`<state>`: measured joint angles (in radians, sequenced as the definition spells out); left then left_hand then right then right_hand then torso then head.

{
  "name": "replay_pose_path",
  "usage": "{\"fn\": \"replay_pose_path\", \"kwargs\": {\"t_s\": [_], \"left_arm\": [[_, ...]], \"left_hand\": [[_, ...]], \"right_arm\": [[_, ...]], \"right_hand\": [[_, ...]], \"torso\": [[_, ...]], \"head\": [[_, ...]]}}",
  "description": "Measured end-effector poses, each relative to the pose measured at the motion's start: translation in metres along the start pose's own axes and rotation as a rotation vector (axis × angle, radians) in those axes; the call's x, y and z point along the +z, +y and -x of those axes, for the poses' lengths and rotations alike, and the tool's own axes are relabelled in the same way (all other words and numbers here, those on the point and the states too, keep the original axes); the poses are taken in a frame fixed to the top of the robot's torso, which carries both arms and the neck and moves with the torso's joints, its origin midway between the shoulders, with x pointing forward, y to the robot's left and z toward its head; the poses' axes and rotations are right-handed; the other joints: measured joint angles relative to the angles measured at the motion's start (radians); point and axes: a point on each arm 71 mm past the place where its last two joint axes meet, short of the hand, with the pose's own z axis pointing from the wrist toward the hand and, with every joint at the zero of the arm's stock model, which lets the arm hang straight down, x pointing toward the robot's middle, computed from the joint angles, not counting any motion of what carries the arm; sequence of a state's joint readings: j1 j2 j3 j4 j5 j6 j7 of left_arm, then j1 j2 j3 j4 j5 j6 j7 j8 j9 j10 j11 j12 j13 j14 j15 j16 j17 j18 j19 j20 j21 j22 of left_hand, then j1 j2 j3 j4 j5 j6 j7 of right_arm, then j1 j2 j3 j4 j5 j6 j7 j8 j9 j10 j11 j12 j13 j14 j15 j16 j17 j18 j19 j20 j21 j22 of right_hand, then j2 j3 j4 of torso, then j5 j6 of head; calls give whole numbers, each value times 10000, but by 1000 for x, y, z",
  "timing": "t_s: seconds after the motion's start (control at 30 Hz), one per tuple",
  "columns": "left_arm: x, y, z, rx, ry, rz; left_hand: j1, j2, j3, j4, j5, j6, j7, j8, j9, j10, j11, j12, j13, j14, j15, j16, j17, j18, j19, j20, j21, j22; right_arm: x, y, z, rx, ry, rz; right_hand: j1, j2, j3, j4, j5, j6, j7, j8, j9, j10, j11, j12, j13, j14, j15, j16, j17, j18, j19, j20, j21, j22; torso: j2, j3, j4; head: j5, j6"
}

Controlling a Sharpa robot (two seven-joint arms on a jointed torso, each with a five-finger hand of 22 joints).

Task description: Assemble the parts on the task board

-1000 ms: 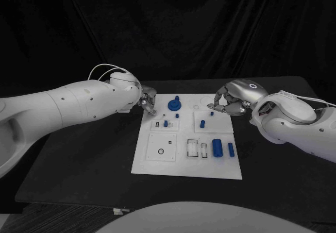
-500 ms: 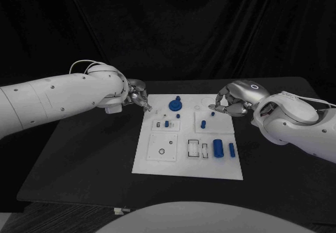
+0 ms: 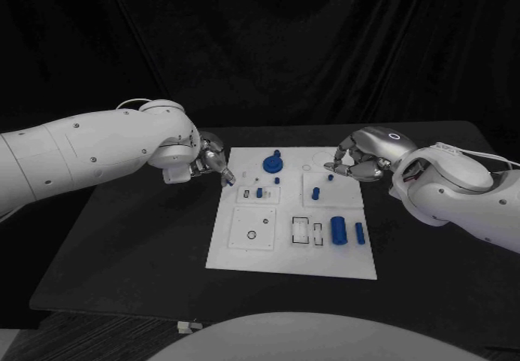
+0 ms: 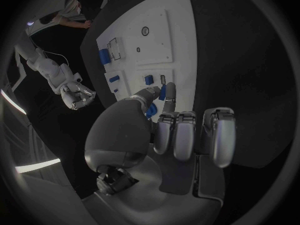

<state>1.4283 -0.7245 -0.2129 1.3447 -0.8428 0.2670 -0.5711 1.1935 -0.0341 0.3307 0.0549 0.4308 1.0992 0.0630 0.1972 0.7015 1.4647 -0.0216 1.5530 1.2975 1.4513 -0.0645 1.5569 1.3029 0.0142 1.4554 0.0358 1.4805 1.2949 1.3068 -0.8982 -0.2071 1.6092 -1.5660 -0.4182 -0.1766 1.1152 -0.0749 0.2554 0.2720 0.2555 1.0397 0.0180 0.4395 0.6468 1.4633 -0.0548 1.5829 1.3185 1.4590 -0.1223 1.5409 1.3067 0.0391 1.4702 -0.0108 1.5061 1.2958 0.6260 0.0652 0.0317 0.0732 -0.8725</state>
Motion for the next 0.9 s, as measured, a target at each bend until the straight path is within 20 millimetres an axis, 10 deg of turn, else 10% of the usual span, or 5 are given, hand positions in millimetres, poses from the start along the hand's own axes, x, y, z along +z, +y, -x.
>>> {"fn": "replay_pose_path", "kwargs": {"t_s": [0.9], "left_arm": [[16,6,-39,-688,-1407,-417]], "left_hand": [[-275,-39,398,-206,-20,-84,79,-77,112,2,4,0,0,0,2,0,0,1,3,4,-229,0]], "right_arm": [[-3,-2,-9,288,297,-176]], "right_hand": [[417,-27,1,-1,232,-1,0,-10,54,0,0,0,0,0,0,-75,0,-1,0,0,-1,0]], "torso": [[3,-28,18]], "head": [[121,0]]}}
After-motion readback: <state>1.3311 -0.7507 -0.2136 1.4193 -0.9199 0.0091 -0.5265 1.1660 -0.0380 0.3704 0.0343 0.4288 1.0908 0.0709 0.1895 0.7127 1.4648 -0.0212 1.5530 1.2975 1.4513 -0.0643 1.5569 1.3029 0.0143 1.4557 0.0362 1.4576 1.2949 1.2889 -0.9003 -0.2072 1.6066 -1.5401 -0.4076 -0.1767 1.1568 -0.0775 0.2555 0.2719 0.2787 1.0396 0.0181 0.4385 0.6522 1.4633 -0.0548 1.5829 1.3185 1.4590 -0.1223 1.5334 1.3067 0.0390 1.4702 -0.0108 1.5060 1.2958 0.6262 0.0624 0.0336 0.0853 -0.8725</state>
